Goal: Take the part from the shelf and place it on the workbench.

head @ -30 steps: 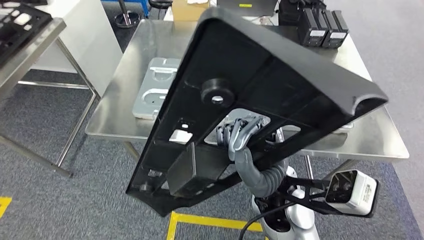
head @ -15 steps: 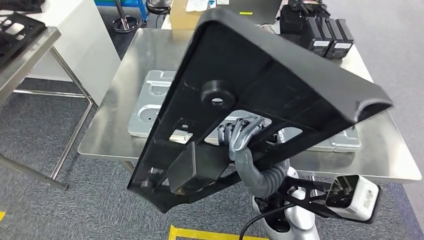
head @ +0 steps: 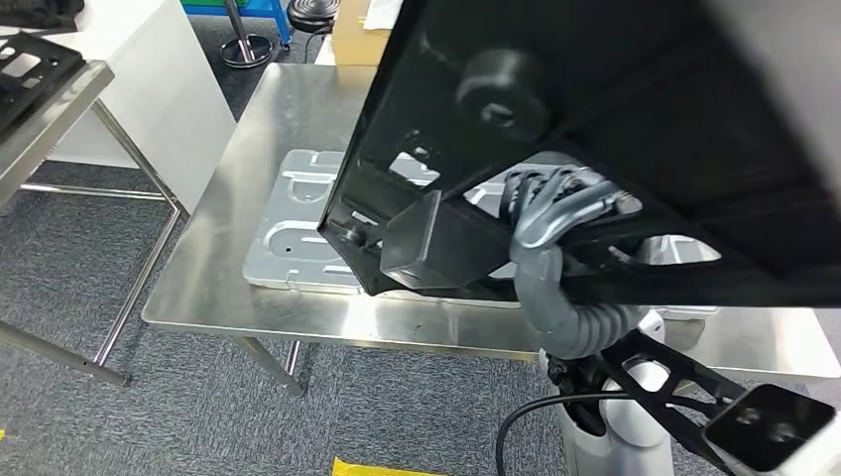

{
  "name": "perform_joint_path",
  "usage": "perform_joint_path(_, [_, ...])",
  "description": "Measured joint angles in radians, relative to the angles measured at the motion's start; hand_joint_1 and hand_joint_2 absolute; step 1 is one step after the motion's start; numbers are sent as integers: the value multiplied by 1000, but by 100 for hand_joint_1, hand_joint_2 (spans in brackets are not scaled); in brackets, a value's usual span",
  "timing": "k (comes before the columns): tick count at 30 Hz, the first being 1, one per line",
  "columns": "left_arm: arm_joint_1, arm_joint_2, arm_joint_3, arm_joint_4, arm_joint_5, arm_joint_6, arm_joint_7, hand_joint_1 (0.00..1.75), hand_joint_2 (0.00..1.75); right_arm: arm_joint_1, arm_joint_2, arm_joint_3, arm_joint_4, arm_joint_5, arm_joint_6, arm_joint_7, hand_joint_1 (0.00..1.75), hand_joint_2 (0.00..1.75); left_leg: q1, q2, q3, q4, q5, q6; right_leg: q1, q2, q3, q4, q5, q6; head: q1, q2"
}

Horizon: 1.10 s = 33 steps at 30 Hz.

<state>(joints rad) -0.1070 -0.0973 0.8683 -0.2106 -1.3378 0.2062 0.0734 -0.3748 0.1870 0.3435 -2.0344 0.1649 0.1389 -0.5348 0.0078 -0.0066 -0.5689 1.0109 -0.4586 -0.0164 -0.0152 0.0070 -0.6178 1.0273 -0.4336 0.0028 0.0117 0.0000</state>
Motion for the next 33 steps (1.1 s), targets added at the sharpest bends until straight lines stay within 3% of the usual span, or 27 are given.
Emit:
perform_joint_path(2, [-1, 0, 1, 0, 0, 0, -2, 0, 175, -22, -4, -1, -4, 80, -71, 18, 175, 175, 2, 1, -18, 49, -33, -8, -3, 0, 6, -7, 1, -12, -1, 0])
perform_joint_path(5, [0, -1, 3, 0, 0, 1, -3, 0, 175, -88, -24, 0, 4, 273, -239, 87, 175, 175, 4, 1, -109, 241, -121, -15, 0, -3, 9, -6, -3, -22, -1, 0])
perform_joint_path(6, [1, -2, 4, 0, 0, 1, -4, 0, 175, -117, -35, 1, 13, 347, -298, 116, 175, 175, 4, 1, -132, 283, -128, -16, 1, -3, 9, -5, -4, -23, -1, 0])
perform_joint_path(7, [2, -3, 5, 0, -1, 1, -4, 0, 175, -145, -47, 3, 25, 422, -351, 145, 175, 175, 4, 1, -140, 290, -116, -16, 2, -2, 10, -4, -6, -24, -1, 0])
perform_joint_path(8, [2, -5, 5, 0, -1, 0, -6, 0, 175, -174, -58, 5, 42, 495, -395, 172, 175, 175, 4, 1, -127, 253, -85, -15, 2, -1, 11, -2, -7, -23, -1, 0])
perform_joint_path(10, [1, -7, 5, 0, -4, 0, -10, 0, 175, -232, -80, 12, 86, 621, -457, 224, 175, 175, 3, 1, -71, 119, -11, -10, 4, 1, 13, 3, -13, -18, -1, 0])
perform_joint_path(11, [-1, -8, 5, 0, -6, -1, -12, 0, 175, -263, -92, 16, 114, 679, -479, 250, 175, 175, 2, 1, -48, 63, 9, -6, 5, 2, 12, 7, -15, -14, -1, 0])
perform_joint_path(12, [-3, -10, 5, 0, -8, -1, -14, 0, 175, -293, -104, 19, 144, 730, -495, 276, 175, 175, 0, 0, -36, 32, 17, -1, 7, 3, 10, 9, -15, -10, 0, 0])
perform_joint_path(16, [-9, -16, 5, 0, -14, -2, -22, 0, 175, -419, -154, 33, 292, 874, -514, 367, 175, 175, 0, -1, -34, 15, 22, 25, 5, 1, 0, 22, -22, 12, 1, 0])
perform_joint_path(18, [-13, -17, 5, 0, -17, -4, -23, 0, 175, -478, -179, 40, 374, 928, -515, 399, 175, 175, 2, -1, -32, 10, 26, 35, 2, -2, -34, 95, -65, 21, 2, 0])
perform_joint_path(20, [-15, -18, 5, 0, -19, -6, -23, 0, 175, -525, -200, 48, 455, 976, -510, 422, 175, 175, 2, -1, -33, 10, 26, 39, 2, -2, -99, 225, -119, 26, 2, 0])
perform_joint_path(21, [-15, -18, 5, 0, -19, -7, -23, 0, 175, -541, -208, 53, 491, 993, -506, 432, 175, 175, 2, -1, -33, 10, 25, 39, 2, -2, -124, 271, -129, 27, 2, 0])
perform_joint_path(22, [-15, -18, 5, 0, -19, -8, -23, 0, 175, -554, -215, 57, 523, 1006, -503, 439, 175, 175, 2, -2, -32, 10, 25, 40, 2, -2, -135, 284, -120, 27, 2, 0])
perform_joint_path(23, [-15, -18, 5, 0, -18, -8, -23, 0, 175, -565, -221, 60, 551, 1013, -502, 444, 175, 175, 2, -3, -31, 11, 25, 39, 2, -2, -124, 254, -92, 24, 2, 0])
perform_joint_path(25, [-15, -18, 5, 0, -18, -9, -23, 0, 175, -587, -227, 64, 589, 1018, -501, 447, 175, 175, 1, -5, -29, 11, 22, 36, 4, -2, -67, 123, -20, 16, 2, 0])
perform_joint_path(26, [-15, -18, 5, 0, -18, -10, -23, 0, 175, -598, -229, 66, 603, 1020, -501, 447, 175, 175, -1, -5, -30, 12, 20, 33, 6, -2, -41, 62, 3, 12, 2, 0])
perform_joint_path(28, [-16, -18, 5, 0, -18, -10, -23, 0, 175, -613, -232, 72, 627, 1022, -502, 446, 175, 175, -4, -5, -33, 12, 19, 26, 12, -1, -21, 9, 11, 5, 1, 0])
perform_joint_path(30, [-17, -17, 5, 0, -18, -10, -22, 0, 175, -620, -234, 76, 644, 1027, -494, 449, 175, 175, -5, -5, -34, 10, 18, 17, 11, -1, -19, 3, 12, -2, 1, 0])
perform_joint_path(32, [-17, -17, 5, 0, -17, -10, -22, 0, 175, -636, -237, 81, 667, 1040, -469, 460, 175, 175, -6, -4, -44, 39, -4, 7, 5, -3, -13, -6, 15, -12, 0, 0])
perform_joint_path(33, [-18, -16, 5, 0, -16, -10, -21, 0, 175, -649, -237, 85, 688, 1050, -453, 466, 175, 175, -6, -4, -63, 82, -29, 3, 2, -4, -10, -10, 16, -17, -2, 0])
